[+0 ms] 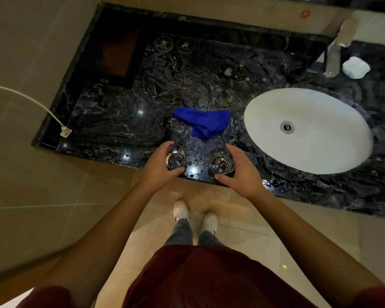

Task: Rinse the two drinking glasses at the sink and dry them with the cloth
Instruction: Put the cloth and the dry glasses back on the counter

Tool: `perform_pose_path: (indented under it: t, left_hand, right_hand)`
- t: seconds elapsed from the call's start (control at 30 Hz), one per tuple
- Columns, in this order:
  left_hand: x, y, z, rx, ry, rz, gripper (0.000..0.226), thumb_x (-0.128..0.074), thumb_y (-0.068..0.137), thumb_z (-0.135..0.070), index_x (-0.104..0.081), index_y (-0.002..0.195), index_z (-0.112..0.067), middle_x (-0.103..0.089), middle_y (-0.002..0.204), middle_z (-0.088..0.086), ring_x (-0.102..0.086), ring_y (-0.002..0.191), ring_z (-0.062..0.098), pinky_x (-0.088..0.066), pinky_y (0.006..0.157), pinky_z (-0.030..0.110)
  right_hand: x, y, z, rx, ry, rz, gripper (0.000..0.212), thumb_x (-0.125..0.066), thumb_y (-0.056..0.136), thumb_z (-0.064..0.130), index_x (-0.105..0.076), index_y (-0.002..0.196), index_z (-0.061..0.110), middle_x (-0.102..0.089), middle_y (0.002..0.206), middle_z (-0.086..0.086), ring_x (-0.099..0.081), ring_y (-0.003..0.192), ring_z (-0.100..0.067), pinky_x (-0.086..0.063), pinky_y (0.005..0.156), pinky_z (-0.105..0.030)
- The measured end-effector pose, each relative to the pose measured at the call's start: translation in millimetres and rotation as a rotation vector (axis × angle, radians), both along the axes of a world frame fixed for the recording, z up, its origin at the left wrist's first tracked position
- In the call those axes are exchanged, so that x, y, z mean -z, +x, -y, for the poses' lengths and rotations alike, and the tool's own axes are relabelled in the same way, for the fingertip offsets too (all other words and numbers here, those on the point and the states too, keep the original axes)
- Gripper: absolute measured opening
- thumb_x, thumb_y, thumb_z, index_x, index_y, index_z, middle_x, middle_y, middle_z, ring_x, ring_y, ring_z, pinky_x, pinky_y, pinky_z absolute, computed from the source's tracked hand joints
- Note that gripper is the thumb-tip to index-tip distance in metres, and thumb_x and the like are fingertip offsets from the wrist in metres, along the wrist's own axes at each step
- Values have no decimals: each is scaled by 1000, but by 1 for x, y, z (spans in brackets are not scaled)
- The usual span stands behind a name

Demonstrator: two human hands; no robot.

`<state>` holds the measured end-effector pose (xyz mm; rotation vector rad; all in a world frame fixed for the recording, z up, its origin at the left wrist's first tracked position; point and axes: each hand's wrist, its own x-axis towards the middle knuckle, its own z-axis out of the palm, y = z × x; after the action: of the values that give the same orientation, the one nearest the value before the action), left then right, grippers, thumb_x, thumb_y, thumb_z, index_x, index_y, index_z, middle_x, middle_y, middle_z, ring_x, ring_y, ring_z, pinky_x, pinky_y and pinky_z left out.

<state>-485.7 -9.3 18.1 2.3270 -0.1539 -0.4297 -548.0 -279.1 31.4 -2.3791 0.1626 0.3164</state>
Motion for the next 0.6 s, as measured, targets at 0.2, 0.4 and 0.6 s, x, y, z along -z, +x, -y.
perform_pose_path:
  t: [0.2,0.4,0.6]
  left_hand:
    - [-12,4,1,-26,-53,-41,88,-93,70,-22,-47,144,-16,-63,131,2,-60,116,16,-44,95,24]
    - [-54,-3,-5,-24,-170,2,81,-96,66,-32,-54,135,-23,-69,118,-5,-66,109,10,-54,101,38]
    - [-130,-3,1,8,-235,104,75,-95,62,-43,-57,126,-32,-70,110,-13,-68,102,-3,-52,93,20]
  right_hand:
    - [-13,5,-1,40,-31,12,86,-86,69,53,-48,143,29,-67,129,8,-66,113,-15,-46,87,-23]
    - [-52,5,9,70,112,108,74,-91,64,48,-55,127,32,-68,113,13,-66,103,-9,-55,91,-31]
    - [-118,7,20,102,217,306,73,-92,67,40,-53,128,34,-64,109,22,-63,100,6,-50,86,-12]
